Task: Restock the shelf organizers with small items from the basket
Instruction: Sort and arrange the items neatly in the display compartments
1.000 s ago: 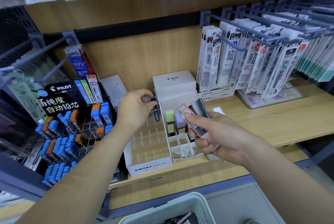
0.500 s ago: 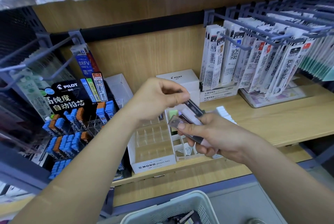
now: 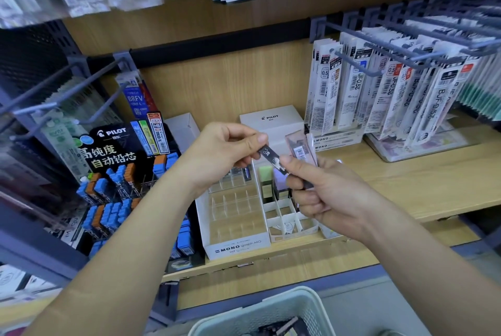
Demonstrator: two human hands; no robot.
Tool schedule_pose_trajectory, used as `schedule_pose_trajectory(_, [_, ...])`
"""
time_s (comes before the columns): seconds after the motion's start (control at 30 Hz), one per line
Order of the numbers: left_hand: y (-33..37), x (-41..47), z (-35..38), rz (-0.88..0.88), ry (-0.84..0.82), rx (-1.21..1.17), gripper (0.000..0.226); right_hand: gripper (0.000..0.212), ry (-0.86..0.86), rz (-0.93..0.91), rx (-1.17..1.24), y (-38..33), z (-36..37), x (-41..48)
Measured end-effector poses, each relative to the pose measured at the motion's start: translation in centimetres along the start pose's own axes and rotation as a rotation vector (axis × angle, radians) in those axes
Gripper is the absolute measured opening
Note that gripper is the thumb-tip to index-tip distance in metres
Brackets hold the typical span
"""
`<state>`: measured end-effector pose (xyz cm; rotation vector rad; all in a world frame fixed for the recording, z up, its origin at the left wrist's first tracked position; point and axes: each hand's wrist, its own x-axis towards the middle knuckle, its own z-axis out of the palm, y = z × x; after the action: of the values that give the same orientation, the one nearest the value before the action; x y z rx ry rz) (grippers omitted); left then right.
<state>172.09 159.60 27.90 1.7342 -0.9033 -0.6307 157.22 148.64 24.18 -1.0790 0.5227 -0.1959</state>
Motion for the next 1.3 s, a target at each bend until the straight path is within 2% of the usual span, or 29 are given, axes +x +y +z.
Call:
schedule_pose_trajectory(0.13, [0.0, 0.0, -0.1, -0.014, -0.024, -0.16, 0.01, 0.015, 0.06, -0.067, -0.017, 0.3, 0.6, 0.4])
schedule_pose_trajectory(0.23, [-0.2, 0.4, -1.0, -0.008, 0.126, -0.28, 0.015, 0.013, 0.115, -0.07, 0.023, 0.3, 1.0, 0.7])
schedule_pose_trajectory(0.37, [-1.7, 1.3, -2.5, 0.056, 0.429, -0.148, 0.018, 0.021, 0.215, -0.063, 0.058, -0.2, 0.9, 0.8])
schedule_pose_trajectory(0.47, [-3.5, 1.9, -2.3, 0.053, 0.503, -0.033, 0.021, 0.018, 0.224, -0.042, 0.073, -0.5, 0.9, 0.6])
schedule_pose_trajectory(0.6, [-4.8, 2.4, -1.4, 0.069, 0.509, 0.126, 0.024, 0.015, 0.233, -0.011, 0.077, -0.3, 1.1, 0.5])
schedule_pose_trajectory(0.77, [-5.6, 2.7, -0.4, 0.054, 0.446, 0.264, 0.016, 0.018, 0.232, 0.011, 0.04, -0.5, 1.2, 0.4])
schedule_pose_trajectory(0.87, [-6.3, 2.8, -0.2, 0.052, 0.387, 0.346, 0.016, 0.01, 0.219, -0.005, 0.053, -0.7, 1.2, 0.4])
schedule_pose_trajectory(1.03, [-7.3, 3.2, -0.2, 0.13, 0.353, 0.542, 0.018, 0.008, 0.211, -0.017, 0.085, -0.8, 1.1, 0.2])
schedule_pose_trajectory(1.2, [-7.5, 3.2, -0.3, 0.103, 0.347, 0.535, 0.02, 0.012, 0.192, -0.026, 0.029, -0.3, 0.9, 0.3])
schedule_pose_trajectory(1.3, [-6.6, 2.9, -0.8, 0.045, 0.387, 0.289, 0.02, 0.016, 0.18, -0.025, 0.029, -0.2, 0.9, 0.3])
